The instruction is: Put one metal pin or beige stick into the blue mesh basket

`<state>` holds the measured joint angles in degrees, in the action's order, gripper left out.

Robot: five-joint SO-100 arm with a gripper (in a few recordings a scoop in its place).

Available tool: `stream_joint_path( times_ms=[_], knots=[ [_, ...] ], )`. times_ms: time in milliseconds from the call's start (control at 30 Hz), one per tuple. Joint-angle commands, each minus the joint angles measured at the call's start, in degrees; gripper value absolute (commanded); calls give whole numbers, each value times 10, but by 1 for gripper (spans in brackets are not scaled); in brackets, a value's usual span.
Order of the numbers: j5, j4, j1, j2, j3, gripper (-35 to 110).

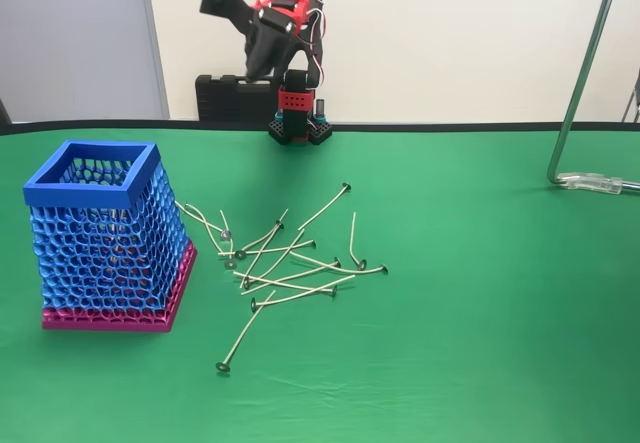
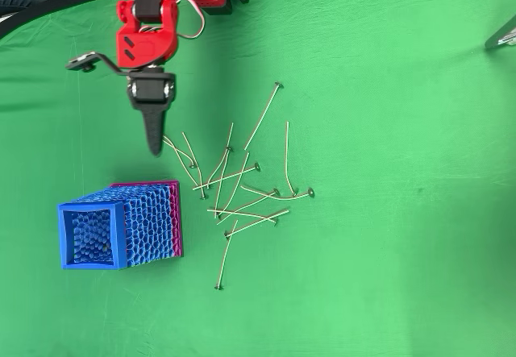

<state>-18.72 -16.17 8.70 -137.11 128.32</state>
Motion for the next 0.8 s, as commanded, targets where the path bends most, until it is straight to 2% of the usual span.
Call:
stream_joint_path(
  times_ms=[0,333,767],
  knots=[
    [14,-12,-11,-52,34,0],
    [42,-42,-73,-216,185,0],
    [61,-117,-83,-408,309,0]
  ],
)
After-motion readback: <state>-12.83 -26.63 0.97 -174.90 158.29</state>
